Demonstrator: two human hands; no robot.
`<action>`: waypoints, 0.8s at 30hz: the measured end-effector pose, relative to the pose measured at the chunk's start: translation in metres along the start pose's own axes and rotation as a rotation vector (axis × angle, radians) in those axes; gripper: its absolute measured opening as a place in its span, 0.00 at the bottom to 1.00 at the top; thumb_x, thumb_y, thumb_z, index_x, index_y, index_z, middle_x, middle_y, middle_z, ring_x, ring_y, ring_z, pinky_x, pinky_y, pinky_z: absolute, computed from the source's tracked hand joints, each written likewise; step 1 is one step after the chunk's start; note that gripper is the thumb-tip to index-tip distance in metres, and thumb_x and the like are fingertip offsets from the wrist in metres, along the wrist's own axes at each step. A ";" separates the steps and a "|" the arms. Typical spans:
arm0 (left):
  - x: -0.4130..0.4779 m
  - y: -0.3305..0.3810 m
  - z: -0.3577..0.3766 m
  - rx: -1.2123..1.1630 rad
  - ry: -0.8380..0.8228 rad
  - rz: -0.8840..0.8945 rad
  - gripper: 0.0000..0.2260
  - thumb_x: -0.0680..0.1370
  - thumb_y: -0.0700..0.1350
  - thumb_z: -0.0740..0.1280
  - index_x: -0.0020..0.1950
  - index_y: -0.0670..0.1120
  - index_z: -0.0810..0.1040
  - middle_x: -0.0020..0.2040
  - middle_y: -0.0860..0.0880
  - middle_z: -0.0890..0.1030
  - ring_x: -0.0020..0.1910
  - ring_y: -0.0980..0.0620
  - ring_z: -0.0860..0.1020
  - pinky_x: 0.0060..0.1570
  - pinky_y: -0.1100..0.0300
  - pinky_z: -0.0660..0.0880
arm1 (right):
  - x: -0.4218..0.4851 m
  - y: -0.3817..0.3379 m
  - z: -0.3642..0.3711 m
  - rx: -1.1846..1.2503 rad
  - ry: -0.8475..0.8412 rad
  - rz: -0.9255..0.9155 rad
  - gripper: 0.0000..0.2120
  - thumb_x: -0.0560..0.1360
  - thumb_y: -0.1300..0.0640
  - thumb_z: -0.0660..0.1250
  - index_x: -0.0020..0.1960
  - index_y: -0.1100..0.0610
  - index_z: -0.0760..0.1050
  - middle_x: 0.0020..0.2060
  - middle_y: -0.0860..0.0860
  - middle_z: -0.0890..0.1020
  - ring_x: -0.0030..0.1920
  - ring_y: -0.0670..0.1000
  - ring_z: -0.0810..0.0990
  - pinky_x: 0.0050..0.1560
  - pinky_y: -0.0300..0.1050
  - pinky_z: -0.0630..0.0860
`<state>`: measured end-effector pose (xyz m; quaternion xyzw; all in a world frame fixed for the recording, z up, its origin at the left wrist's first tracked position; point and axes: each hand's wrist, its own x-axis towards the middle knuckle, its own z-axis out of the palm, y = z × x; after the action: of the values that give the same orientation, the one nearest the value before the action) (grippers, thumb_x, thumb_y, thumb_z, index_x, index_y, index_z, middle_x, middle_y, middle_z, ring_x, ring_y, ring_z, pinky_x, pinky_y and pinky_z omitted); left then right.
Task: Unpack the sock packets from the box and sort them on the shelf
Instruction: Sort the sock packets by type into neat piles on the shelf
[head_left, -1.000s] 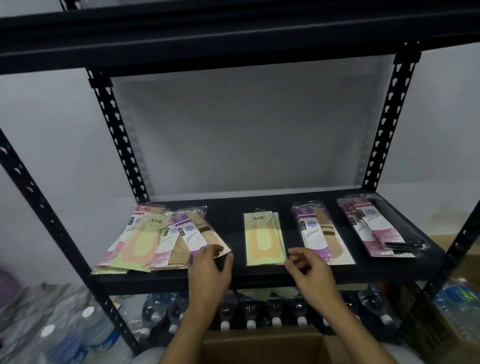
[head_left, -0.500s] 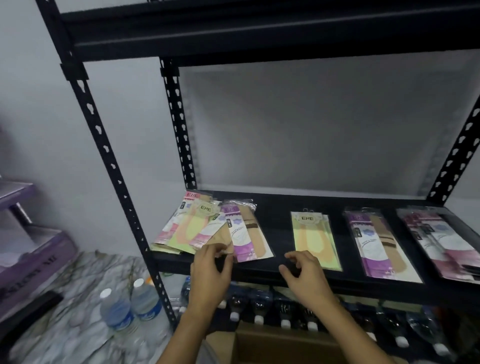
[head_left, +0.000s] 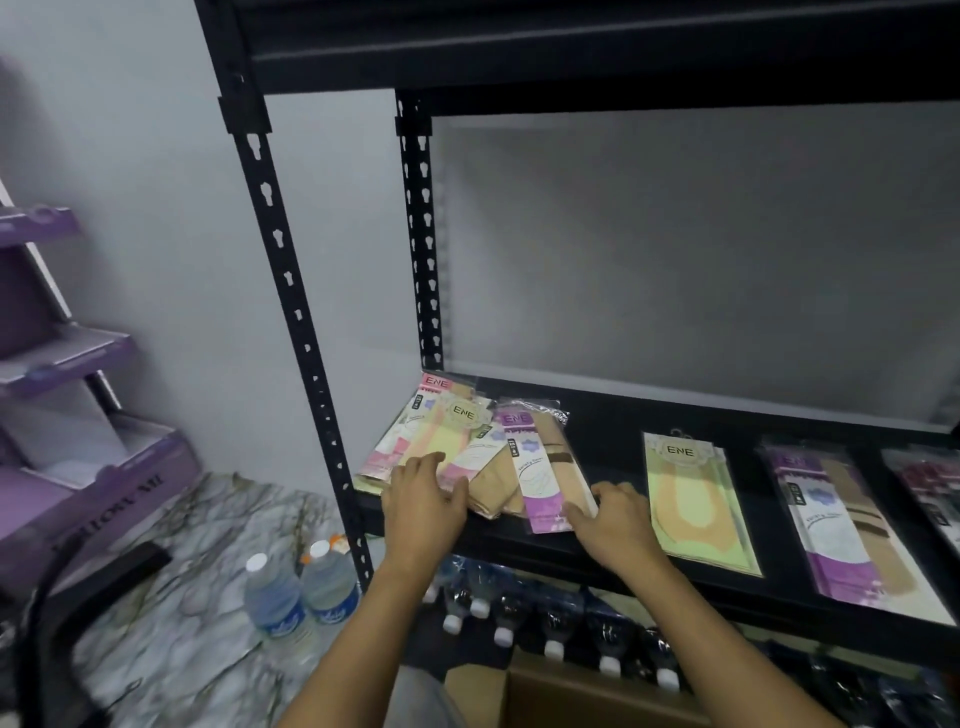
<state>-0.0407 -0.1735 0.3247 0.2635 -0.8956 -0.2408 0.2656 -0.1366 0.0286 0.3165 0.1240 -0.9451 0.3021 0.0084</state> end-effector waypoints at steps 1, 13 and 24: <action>0.003 0.001 0.002 0.025 -0.034 0.003 0.22 0.78 0.55 0.63 0.70 0.48 0.72 0.66 0.48 0.76 0.67 0.47 0.68 0.66 0.48 0.63 | 0.002 -0.002 0.001 -0.021 -0.012 0.018 0.26 0.73 0.42 0.65 0.63 0.60 0.75 0.57 0.59 0.74 0.59 0.59 0.72 0.59 0.51 0.72; 0.021 0.011 0.006 0.235 -0.279 -0.093 0.27 0.74 0.59 0.66 0.68 0.47 0.70 0.65 0.46 0.73 0.67 0.44 0.66 0.66 0.46 0.61 | 0.014 -0.019 -0.005 -0.017 -0.194 0.172 0.28 0.67 0.43 0.74 0.59 0.59 0.74 0.61 0.58 0.76 0.62 0.59 0.72 0.58 0.53 0.75; 0.029 0.010 -0.021 -0.473 -0.437 -0.441 0.30 0.70 0.46 0.77 0.67 0.44 0.69 0.50 0.51 0.78 0.43 0.53 0.79 0.39 0.59 0.77 | 0.009 -0.021 -0.020 0.632 -0.240 0.294 0.11 0.70 0.58 0.75 0.45 0.53 0.72 0.39 0.48 0.81 0.38 0.46 0.80 0.30 0.38 0.71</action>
<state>-0.0522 -0.1893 0.3563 0.3235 -0.7728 -0.5423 0.0637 -0.1420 0.0214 0.3453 0.0180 -0.8072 0.5604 -0.1846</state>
